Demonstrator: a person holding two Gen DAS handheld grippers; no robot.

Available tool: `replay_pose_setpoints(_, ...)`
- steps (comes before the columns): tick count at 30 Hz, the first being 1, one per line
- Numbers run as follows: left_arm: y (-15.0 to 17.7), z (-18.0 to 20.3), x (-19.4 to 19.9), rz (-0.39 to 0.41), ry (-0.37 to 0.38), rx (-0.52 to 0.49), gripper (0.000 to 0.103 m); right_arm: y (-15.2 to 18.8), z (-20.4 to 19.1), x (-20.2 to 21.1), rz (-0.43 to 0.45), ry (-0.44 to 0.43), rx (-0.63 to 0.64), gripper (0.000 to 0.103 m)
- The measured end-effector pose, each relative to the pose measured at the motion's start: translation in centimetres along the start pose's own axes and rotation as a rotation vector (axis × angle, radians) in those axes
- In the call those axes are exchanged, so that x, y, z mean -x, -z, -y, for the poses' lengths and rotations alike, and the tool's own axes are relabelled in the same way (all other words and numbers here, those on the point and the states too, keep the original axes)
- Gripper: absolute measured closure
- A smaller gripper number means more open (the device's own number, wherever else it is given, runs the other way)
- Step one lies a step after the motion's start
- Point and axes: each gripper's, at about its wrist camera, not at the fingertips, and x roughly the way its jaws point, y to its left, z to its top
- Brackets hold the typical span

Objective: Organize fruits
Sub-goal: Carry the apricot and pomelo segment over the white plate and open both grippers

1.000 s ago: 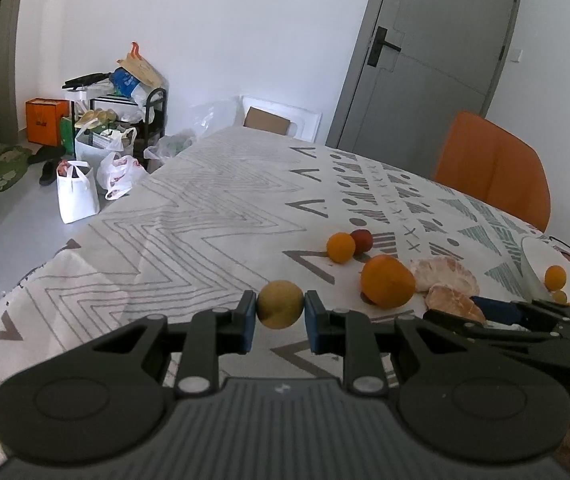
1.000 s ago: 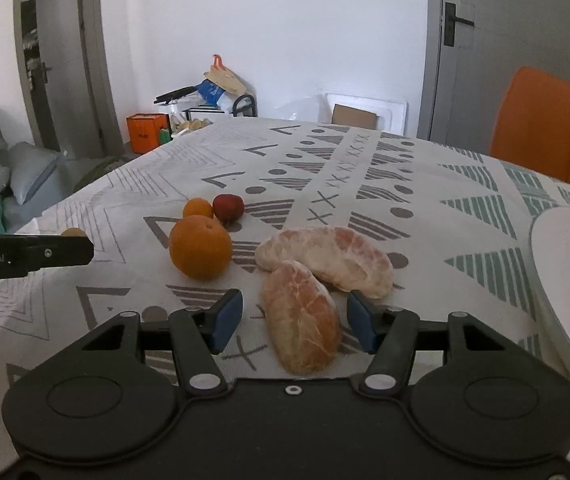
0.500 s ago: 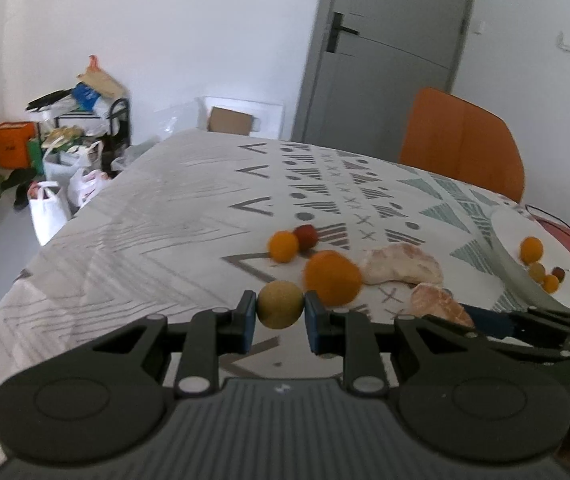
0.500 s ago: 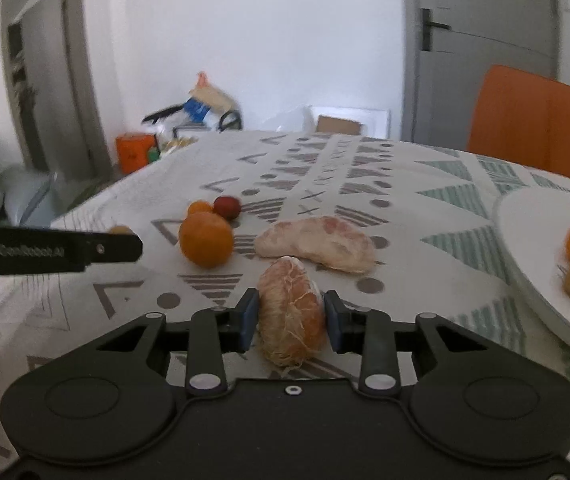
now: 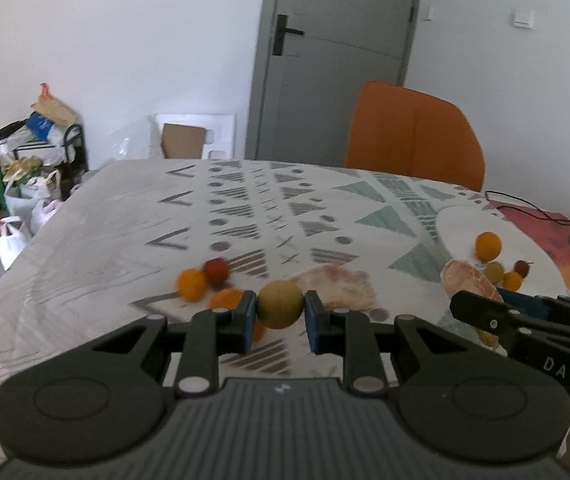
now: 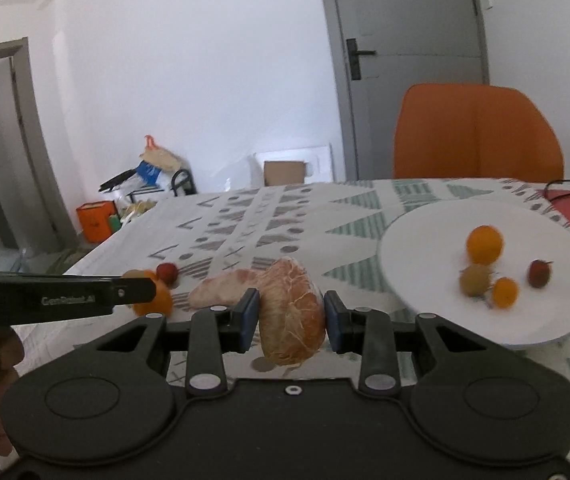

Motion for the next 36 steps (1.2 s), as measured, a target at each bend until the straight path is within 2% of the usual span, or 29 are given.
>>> replay_pose_setpoints(18, -1.6, 7.1, -1.8, 0.04, 0.143, -0.065, 0.079, -0.9, 5.3, 2.2, 0.054, 0.118, -0.034, 0.07)
replay_pose_setpoints(36, -2.6, 12.1, -6.1, -0.014, 0.257, -0.141, 0.079, -0.2, 10.8, 2.2, 0.047, 0.235, -0.106, 0.07)
